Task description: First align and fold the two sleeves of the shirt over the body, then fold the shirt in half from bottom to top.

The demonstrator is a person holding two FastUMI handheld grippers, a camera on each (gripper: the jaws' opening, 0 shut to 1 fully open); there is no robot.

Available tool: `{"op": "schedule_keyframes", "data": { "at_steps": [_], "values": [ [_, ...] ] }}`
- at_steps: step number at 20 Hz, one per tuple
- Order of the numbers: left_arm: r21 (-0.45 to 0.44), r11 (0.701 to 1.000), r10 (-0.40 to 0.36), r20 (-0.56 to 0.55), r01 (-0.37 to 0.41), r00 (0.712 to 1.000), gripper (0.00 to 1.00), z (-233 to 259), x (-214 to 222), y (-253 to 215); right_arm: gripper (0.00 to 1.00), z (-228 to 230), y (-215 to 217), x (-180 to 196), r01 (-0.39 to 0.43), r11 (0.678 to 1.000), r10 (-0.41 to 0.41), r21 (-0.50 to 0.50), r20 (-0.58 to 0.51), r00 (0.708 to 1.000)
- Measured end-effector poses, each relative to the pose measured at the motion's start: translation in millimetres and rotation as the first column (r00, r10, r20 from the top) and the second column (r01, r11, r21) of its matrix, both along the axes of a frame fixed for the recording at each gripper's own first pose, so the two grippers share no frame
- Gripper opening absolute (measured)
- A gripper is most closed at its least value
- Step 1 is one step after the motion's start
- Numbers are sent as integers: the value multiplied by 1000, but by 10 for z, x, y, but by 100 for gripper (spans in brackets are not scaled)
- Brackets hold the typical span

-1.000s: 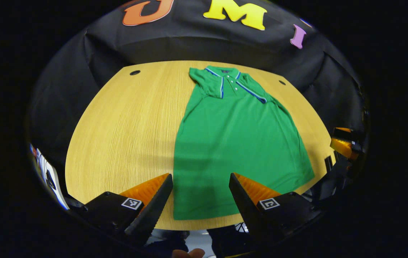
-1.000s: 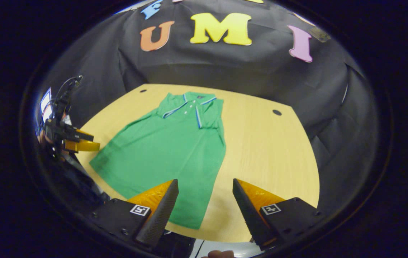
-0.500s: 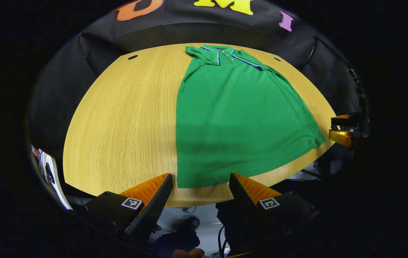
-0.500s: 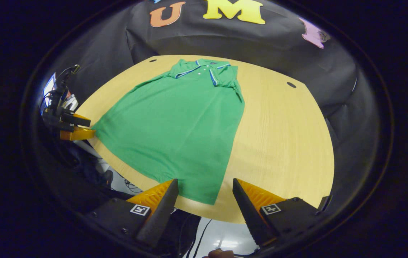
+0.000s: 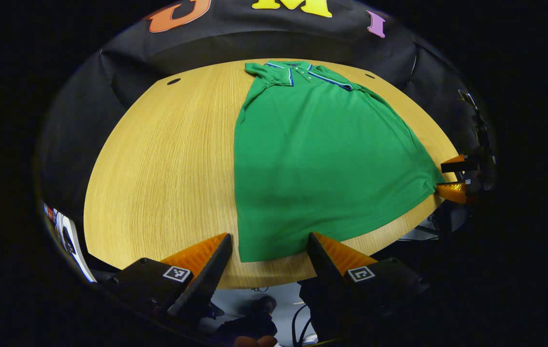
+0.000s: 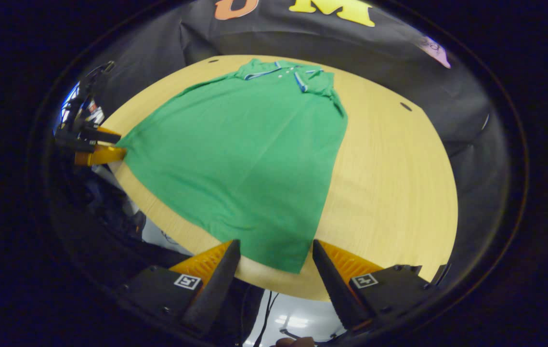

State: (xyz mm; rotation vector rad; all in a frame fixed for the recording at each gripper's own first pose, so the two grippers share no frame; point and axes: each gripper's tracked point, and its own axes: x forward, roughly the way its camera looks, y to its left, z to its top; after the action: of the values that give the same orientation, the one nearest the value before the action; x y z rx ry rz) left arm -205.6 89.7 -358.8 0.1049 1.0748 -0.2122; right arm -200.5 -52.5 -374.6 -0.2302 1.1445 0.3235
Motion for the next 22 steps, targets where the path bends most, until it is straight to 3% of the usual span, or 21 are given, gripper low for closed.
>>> {"op": "schedule_keyframes", "data": {
  "at_steps": [3,8,9,11,13,15,17,22],
  "values": [
    [2,1000,4,12,-4,1000,100,-17,24,-12,97,6,-20,20,21,999,-21,24,-8,1000],
    [-2,1000,-26,16,26,1000,100,-15,51,-98,93,-13,74,49,-37,999,37,29,-5,999],
    [-1,999,-39,19,39,999,78,8,72,-141,76,-25,111,59,-58,998,58,34,-2,998],
    [3,998,-62,29,61,998,51,-36,151,-224,42,-17,136,108,-65,997,65,38,12,998],
    [1,998,-64,37,64,997,23,-33,178,-250,8,-42,128,124,-15,997,17,78,-21,1000],
    [-19,999,-42,29,43,999,9,-15,186,-260,3,18,134,155,69,988,-58,139,-78,995],
    [-52,998,-30,34,32,999,4,64,202,-287,2,128,155,244,117,974,-104,196,-76,992],
    [-75,997,-30,62,35,998,4,254,316,-286,3,376,172,448,171,940,-154,294,-79,985]
  ]
}}
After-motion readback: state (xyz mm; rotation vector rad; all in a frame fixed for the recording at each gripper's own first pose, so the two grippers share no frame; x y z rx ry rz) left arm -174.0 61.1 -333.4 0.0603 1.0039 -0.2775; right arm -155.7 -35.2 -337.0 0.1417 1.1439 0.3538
